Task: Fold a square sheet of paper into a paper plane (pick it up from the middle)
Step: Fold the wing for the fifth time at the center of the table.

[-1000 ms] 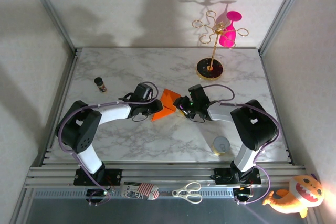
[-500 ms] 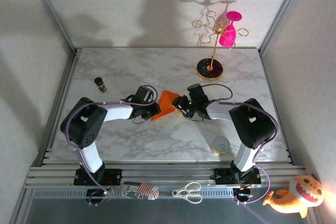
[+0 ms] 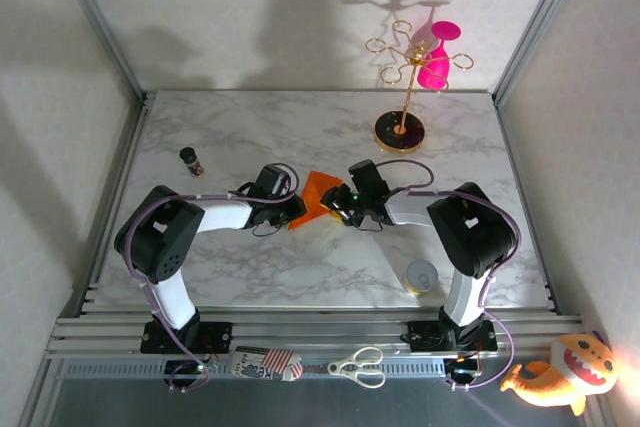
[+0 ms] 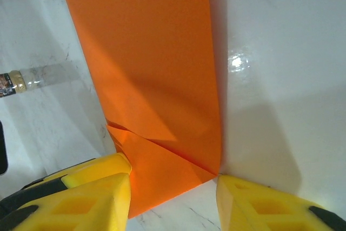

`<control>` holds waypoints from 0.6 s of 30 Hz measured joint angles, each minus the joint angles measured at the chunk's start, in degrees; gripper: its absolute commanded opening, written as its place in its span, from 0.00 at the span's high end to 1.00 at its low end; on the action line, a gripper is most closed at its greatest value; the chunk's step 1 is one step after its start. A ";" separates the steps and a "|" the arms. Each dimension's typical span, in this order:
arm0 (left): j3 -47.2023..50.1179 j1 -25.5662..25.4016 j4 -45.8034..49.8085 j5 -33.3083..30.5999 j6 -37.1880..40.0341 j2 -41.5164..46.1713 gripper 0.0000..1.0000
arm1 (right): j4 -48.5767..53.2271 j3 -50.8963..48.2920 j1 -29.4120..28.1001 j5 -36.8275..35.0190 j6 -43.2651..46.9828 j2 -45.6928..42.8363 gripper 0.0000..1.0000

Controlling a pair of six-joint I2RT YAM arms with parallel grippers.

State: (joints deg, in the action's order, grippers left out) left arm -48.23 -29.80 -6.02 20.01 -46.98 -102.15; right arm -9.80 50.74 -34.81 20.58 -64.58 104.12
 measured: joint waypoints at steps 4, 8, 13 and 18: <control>0.31 0.02 -0.76 0.39 -0.02 0.04 0.79 | -0.09 1.22 0.00 0.33 0.00 0.74 0.54; 0.68 0.17 -1.57 0.87 -0.02 0.09 0.79 | -1.03 1.90 0.00 0.94 -0.02 0.79 0.54; 1.20 0.35 -2.56 1.38 -0.24 0.15 0.79 | -3.28 1.90 0.04 2.80 -0.46 0.92 0.58; 1.42 0.50 -2.99 1.51 -0.44 0.15 0.80 | -4.57 1.90 0.07 3.76 -0.46 2.47 0.63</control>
State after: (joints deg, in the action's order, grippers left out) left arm -46.81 -29.30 -9.02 21.52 -47.42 -102.00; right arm -14.37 52.64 -34.74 24.34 -65.04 106.59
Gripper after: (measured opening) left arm 0.203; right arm 0.382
